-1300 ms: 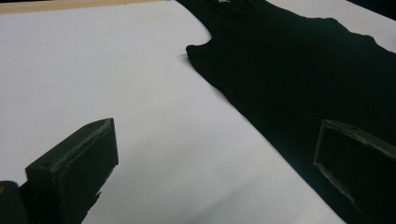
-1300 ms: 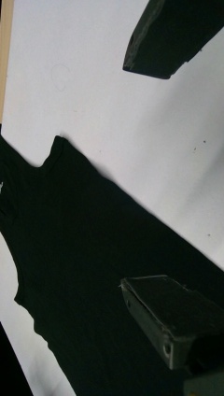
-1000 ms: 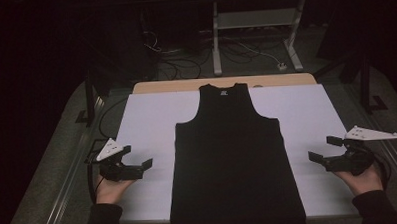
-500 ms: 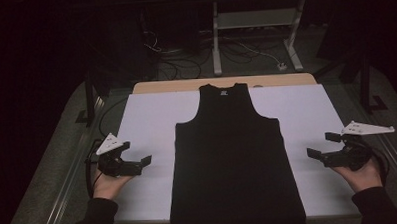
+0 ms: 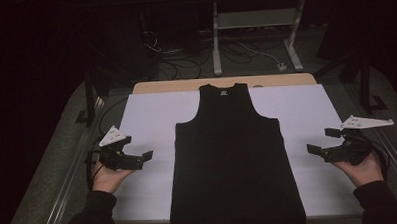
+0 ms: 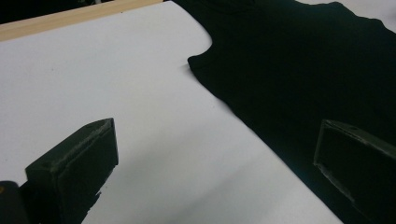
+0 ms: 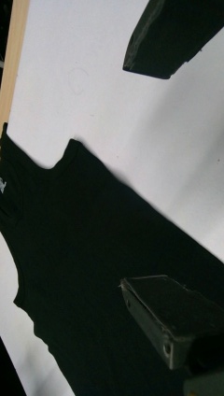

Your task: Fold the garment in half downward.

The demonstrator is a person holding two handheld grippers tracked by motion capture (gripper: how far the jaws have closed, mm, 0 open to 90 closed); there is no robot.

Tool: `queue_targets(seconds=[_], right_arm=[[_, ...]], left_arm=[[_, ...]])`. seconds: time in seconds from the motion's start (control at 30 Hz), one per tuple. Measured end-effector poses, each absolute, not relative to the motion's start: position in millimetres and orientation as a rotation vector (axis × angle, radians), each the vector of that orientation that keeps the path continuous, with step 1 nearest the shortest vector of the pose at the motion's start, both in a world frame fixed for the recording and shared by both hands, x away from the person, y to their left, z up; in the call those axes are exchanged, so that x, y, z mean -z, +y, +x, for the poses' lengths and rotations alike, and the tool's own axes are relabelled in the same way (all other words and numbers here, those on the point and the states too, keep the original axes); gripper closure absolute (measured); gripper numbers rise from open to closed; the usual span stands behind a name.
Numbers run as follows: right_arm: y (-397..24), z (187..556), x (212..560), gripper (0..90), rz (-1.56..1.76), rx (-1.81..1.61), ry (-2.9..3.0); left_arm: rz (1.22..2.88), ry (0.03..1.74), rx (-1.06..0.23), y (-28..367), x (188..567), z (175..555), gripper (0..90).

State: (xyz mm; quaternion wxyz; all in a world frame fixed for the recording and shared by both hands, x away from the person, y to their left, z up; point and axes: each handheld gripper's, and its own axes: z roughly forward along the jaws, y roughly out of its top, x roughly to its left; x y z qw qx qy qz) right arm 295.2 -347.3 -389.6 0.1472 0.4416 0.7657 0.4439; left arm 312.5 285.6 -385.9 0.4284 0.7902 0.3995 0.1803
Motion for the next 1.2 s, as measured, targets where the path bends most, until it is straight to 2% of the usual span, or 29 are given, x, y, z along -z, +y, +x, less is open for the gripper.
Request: queue_targets(seconds=[1.2], right_arm=[[-337.3,328.0,364.0,0.0,1.225,-1.201,2.282]], left_arm=[[2.059,0.962,-0.411,268.9,362.7,343.3,0.0]])
